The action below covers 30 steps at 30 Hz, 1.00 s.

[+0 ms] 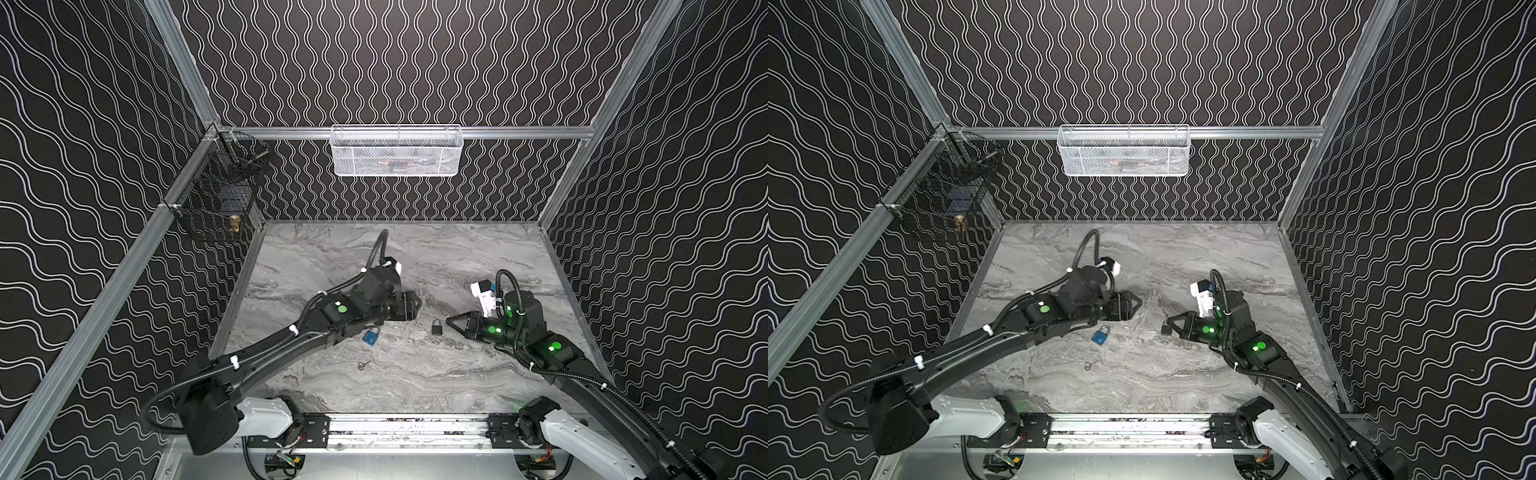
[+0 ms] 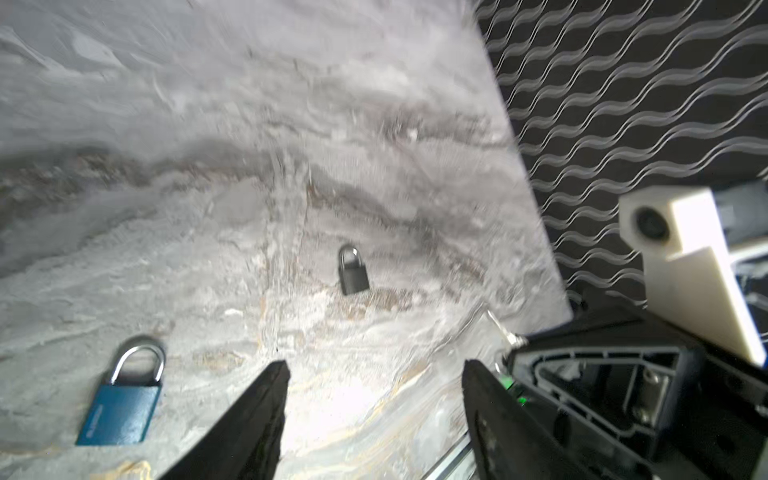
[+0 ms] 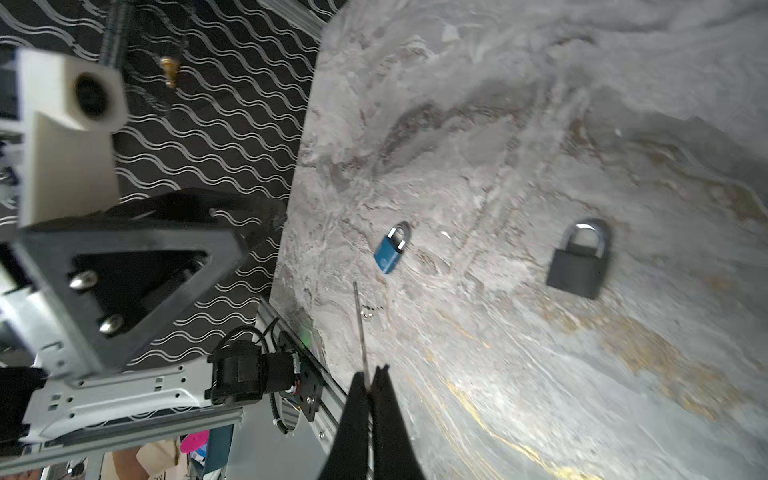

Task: Unlock with the key
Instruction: 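Move the left gripper over the small black padlock and lower it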

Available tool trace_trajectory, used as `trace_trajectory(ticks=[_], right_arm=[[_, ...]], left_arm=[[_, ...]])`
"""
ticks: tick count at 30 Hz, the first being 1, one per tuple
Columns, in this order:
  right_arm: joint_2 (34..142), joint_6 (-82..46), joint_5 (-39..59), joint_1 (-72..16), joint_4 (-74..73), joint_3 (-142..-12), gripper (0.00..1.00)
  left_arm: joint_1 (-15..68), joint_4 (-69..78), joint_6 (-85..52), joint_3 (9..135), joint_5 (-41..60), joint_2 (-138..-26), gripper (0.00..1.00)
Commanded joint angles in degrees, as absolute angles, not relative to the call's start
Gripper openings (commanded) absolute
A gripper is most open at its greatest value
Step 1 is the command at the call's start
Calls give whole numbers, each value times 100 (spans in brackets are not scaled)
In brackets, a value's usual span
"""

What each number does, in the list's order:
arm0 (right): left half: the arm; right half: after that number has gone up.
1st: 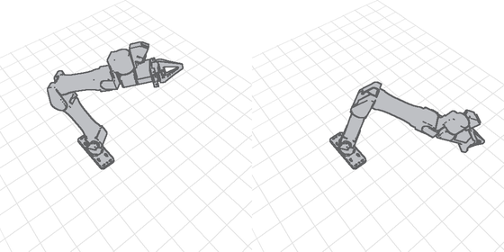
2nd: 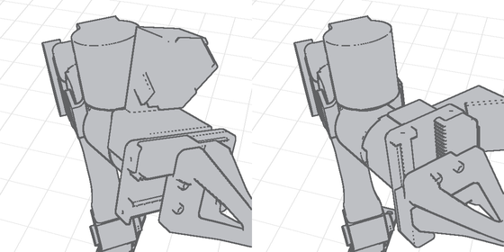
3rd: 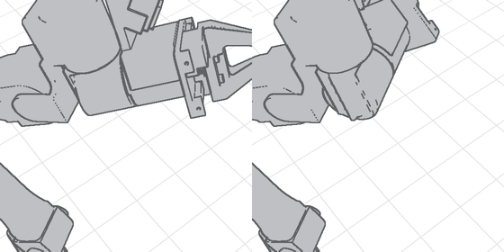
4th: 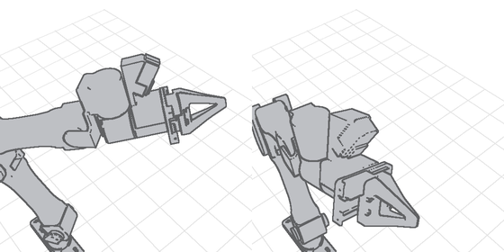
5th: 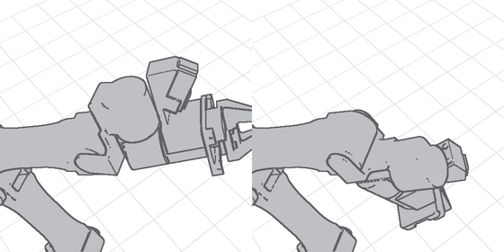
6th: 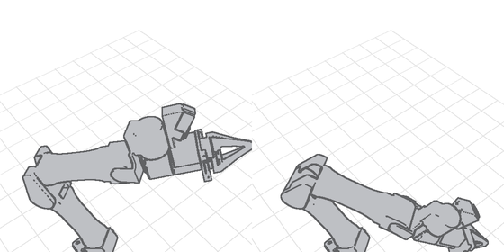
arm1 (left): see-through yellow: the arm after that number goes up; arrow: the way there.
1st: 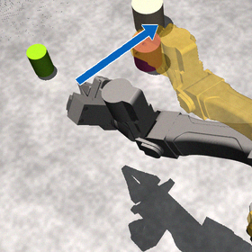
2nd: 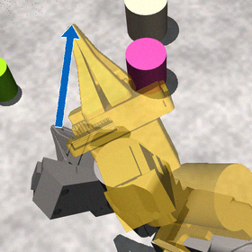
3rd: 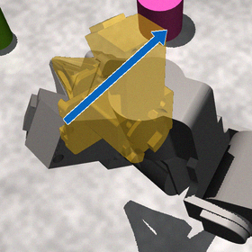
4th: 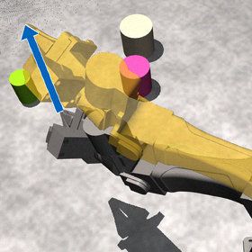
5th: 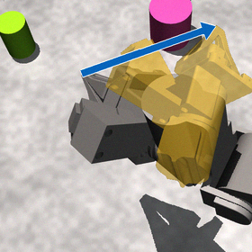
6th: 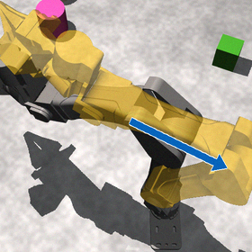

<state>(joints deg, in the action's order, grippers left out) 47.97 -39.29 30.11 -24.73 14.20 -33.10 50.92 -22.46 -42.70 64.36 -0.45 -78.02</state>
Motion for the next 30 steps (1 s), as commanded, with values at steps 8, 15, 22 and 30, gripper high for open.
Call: trace_trajectory(ticks=[8,15,22,30], right_arm=[[5032,-3692,3858,-1493,1819,-2644,0],[5144,-3614,4097,-980,1723,-2365,0],[5356,-3393,4274,-855,1650,-2289,0],[5418,-3174,4295,-757,1740,-2329,0]], left_arm=[[5631,-3268,-3950,7682,-653,-9601,72],[5817,-3713,-3937,8726,-659,-10921,73],[5914,-3945,-4168,9303,-734,-11791,73],[5994,-4134,-4425,9756,-933,-12450,72]])
